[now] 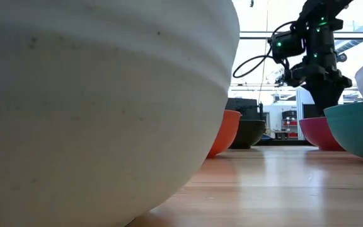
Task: Nest bowls inside each other
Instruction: Stack the pink bowl on the orange bowl
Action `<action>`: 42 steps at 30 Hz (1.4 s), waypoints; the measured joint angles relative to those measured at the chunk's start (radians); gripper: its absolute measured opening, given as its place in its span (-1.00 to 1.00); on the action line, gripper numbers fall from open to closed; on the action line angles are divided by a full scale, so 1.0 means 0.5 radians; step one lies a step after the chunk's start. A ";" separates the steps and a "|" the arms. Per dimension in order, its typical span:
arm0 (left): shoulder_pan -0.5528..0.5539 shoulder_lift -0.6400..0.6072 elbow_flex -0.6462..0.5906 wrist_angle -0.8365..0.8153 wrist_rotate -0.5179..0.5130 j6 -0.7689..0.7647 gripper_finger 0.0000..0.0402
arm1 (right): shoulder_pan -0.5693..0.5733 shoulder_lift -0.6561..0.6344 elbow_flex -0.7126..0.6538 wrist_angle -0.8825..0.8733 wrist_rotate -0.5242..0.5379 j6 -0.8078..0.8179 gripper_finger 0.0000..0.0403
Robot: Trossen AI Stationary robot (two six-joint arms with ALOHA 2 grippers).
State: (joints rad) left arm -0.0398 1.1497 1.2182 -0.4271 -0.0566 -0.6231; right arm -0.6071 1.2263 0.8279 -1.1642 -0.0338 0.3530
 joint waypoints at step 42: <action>0.000 0.020 0.000 0.001 0.238 -0.051 -1.00 | 0.206 -0.003 0.306 0.041 -0.113 -0.116 -0.94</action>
State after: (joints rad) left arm -0.0400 1.1595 1.2182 -0.4267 0.0624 -0.6487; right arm -0.5040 1.2247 0.9810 -1.1438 -0.0901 0.2951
